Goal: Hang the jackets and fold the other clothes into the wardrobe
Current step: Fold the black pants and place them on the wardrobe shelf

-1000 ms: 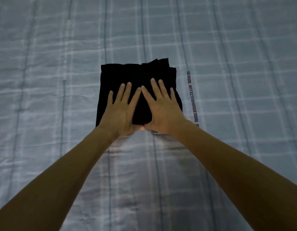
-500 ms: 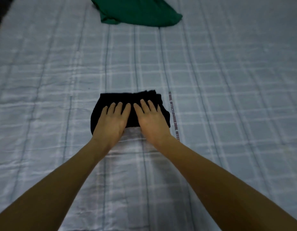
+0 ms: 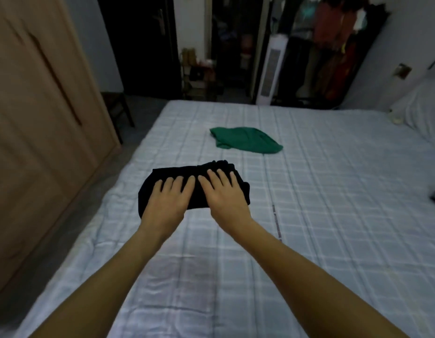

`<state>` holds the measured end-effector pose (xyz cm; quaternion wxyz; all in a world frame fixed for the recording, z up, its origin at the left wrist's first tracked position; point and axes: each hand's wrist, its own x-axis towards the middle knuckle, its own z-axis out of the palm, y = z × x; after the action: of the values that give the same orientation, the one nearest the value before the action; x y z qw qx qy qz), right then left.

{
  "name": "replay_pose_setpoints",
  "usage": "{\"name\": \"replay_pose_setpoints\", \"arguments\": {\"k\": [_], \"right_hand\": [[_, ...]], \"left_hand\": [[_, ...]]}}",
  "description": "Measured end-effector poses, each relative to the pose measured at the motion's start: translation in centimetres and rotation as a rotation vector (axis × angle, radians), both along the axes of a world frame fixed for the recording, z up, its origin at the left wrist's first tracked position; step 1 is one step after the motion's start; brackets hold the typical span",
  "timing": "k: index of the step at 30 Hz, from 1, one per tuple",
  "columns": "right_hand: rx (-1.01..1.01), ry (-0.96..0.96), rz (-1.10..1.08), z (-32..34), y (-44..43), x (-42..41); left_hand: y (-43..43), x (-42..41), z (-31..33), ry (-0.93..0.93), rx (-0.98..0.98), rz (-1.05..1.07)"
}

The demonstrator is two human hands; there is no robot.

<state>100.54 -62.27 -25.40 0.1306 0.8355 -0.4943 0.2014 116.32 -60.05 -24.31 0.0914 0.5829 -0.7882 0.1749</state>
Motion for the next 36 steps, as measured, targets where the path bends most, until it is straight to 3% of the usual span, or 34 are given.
{"name": "replay_pose_setpoints", "arguments": {"k": [6, 13, 26, 36], "right_hand": [[-0.134, 0.027, 0.196, 12.2, 6.5, 11.7], [-0.201, 0.093, 0.471, 20.5, 14.2, 25.6], [-0.204, -0.085, 1.091, 24.6, 26.0, 43.1], [-0.225, -0.125, 1.445, 24.6, 41.2, 55.1]], "left_hand": [[9.6, 11.1, 11.6, -0.016, -0.164, 0.199], [21.6, 22.7, 18.9, -0.029, -0.134, 0.547], [39.3, 31.6, 24.3, -0.165, -0.138, 1.124], [55.4, 38.7, 23.6, -0.186, -0.157, 1.462]]}}
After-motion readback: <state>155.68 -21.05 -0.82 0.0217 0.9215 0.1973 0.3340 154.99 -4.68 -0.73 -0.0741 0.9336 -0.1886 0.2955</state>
